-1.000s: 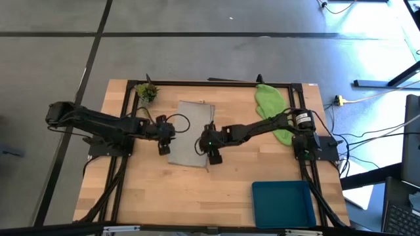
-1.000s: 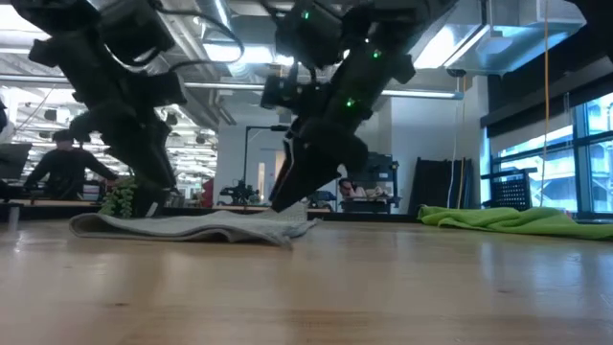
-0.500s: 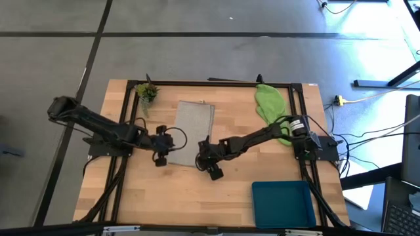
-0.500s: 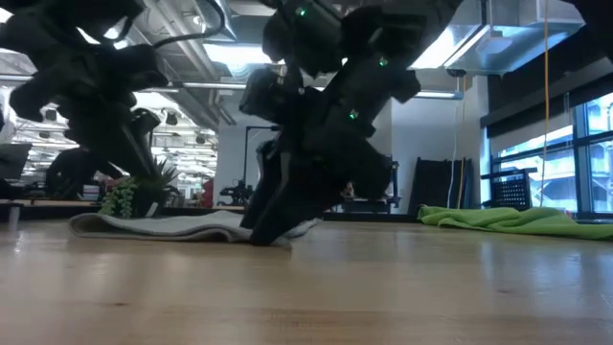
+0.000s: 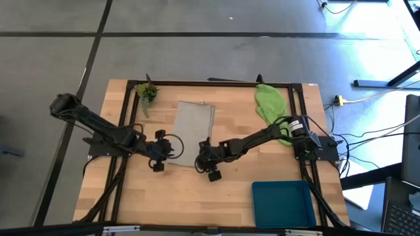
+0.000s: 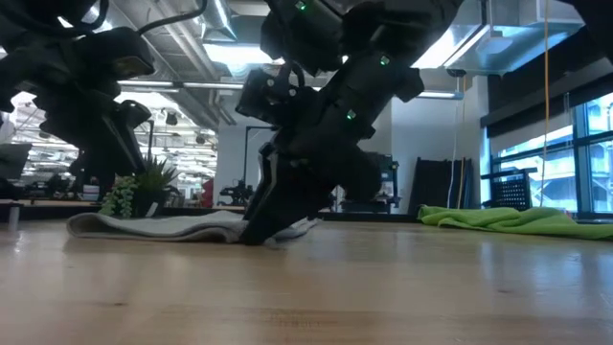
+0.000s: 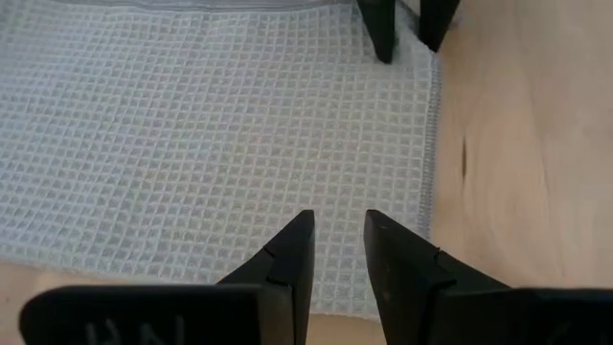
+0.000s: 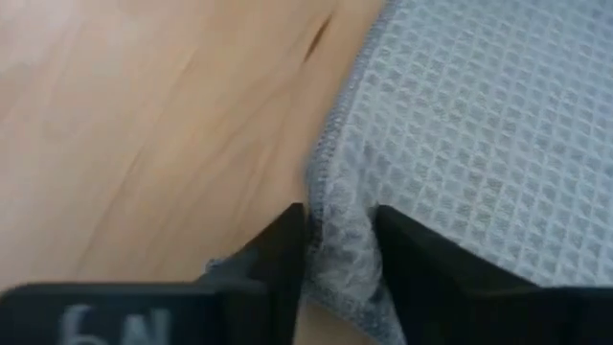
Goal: Roll microfiber towels into tight, uniform cylinder then place into a basket
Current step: Fold the gray towel
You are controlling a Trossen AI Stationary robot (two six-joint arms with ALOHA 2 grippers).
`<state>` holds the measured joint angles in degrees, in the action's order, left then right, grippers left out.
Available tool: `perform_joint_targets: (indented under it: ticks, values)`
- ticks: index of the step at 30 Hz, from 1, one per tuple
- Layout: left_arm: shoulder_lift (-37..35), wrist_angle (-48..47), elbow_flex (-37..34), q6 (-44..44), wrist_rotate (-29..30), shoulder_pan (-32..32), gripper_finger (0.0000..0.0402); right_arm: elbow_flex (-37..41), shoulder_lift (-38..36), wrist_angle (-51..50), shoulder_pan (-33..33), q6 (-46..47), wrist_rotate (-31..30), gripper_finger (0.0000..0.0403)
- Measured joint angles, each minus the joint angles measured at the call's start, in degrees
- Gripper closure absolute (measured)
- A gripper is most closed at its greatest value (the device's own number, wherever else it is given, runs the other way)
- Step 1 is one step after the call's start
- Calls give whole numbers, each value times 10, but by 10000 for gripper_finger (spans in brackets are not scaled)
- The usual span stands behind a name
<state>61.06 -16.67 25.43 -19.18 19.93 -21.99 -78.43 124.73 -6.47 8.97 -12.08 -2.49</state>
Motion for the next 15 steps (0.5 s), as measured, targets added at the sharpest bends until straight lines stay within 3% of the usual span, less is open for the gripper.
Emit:
perform_joint_targets:
  ticks: [6, 15]
  values:
    - [0, 0, 0, -2, 27, -15, 317, 1, 2, 11, -2, 13, -21, 385]
    - [0, 0, 0, -2, 32, -25, 317, 5, -14, 18, -11, 24, -39, 392]
